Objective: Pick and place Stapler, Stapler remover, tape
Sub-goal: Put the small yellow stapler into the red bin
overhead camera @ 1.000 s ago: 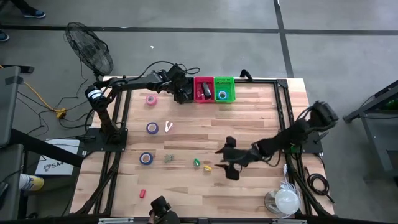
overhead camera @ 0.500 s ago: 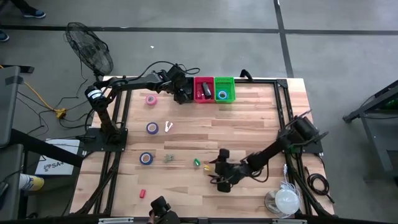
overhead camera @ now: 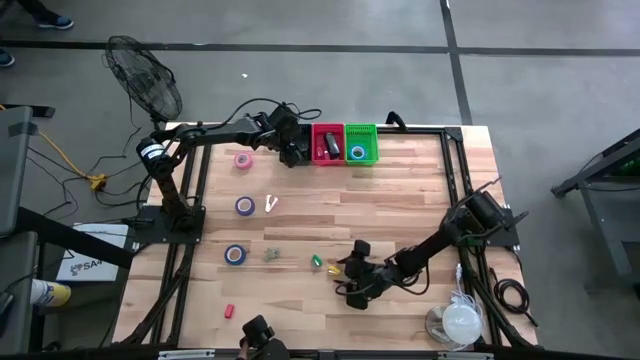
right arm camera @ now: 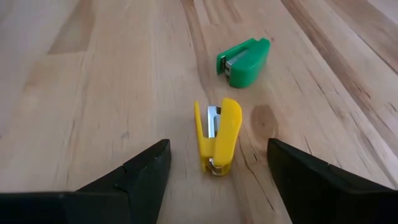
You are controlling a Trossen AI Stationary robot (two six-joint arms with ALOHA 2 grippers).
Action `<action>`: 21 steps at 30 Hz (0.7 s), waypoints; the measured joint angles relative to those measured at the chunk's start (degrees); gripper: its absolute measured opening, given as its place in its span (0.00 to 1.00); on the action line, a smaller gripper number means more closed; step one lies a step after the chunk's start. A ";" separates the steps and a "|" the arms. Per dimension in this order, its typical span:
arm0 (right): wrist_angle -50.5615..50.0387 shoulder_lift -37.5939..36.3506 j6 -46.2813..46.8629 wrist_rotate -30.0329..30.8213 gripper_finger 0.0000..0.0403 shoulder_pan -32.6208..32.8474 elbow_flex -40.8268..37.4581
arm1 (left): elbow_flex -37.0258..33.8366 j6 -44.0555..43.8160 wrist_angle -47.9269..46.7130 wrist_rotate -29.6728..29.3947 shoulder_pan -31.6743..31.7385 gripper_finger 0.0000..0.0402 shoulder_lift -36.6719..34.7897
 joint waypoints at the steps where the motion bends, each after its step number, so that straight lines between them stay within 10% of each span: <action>1: 0.02 0.00 -0.04 -0.08 0.62 -0.11 0.00 | 0.00 -0.01 -0.01 0.00 0.00 0.58 0.00; 21: 0.99 0.11 -0.22 -0.16 0.19 -1.45 -0.02 | 0.02 1.15 -1.55 3.70 0.00 0.58 -5.17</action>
